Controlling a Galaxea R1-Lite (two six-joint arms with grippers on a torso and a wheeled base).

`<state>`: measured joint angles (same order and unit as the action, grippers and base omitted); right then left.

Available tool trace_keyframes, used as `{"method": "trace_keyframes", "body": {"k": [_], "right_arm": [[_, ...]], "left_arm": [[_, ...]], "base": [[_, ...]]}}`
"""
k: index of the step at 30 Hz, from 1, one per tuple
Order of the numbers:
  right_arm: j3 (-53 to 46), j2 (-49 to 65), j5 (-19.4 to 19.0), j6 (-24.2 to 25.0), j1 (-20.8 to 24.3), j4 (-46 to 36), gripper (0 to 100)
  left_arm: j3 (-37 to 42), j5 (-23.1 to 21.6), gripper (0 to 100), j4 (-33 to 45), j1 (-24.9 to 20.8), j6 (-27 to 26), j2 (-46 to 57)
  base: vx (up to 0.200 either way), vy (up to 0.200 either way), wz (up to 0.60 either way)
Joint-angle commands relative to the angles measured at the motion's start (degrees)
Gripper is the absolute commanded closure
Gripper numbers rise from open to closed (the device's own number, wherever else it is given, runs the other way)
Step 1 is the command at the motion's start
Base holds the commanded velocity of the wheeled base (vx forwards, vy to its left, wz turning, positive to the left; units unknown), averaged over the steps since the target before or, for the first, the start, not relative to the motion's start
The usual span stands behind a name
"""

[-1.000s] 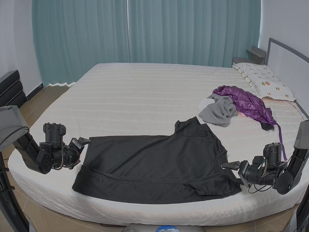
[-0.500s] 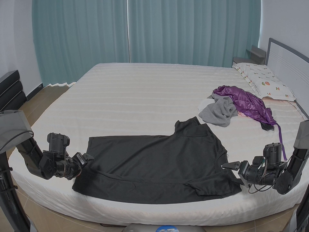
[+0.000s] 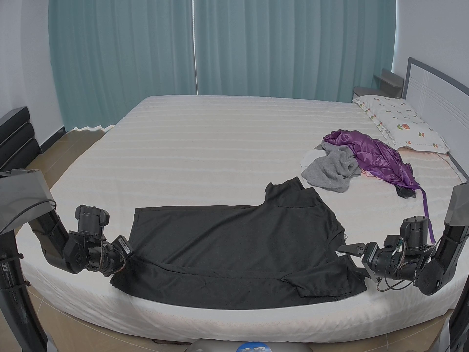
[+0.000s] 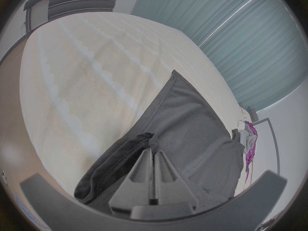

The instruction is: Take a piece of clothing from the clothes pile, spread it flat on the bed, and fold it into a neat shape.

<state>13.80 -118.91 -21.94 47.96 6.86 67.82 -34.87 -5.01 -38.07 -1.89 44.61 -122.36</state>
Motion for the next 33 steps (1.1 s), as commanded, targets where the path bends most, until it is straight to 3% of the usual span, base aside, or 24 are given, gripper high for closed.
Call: {"method": "trace_keyframes", "body": {"k": [1, 12, 18, 25, 26, 33], "right_arm": [[-0.3, -1.0, 0.0, -1.0, 0.1, 1.4, 0], [6.2, -7.0, -0.4, -8.9, -0.4, 1.4, 0], [9.1, -10.0, -0.9, -10.0, -0.2, 1.4, 0], [9.0, -14.8, -1.2, -17.3, -0.3, 3.2, 0], [8.8, -15.0, -1.2, -17.7, -0.4, 3.9, 100], [4.9, -16.3, -1.2, -20.3, -2.4, 12.0, 100]], "left_arm": [[1.1, 0.0, 100, 0.0, 0.2, 0.1, 2.7], [2.7, -0.1, 100, -0.2, 0.8, 0.1, 3.4], [2.7, -0.2, 100, -0.2, 0.7, 0.3, 3.1], [2.7, -0.3, 100, -0.2, 0.7, 0.4, 2.9], [2.7, -0.3, 100, -0.2, 0.7, 0.4, 2.9], [2.8, -0.3, 100, -0.2, 0.7, 0.4, 2.9]], "base": [[0.000, 0.000, 0.00], [0.000, 0.000, 0.00], [0.000, 0.000, 0.00], [0.000, 0.000, 0.00], [0.000, 0.000, 0.00], [0.000, 0.000, 0.00]]}}
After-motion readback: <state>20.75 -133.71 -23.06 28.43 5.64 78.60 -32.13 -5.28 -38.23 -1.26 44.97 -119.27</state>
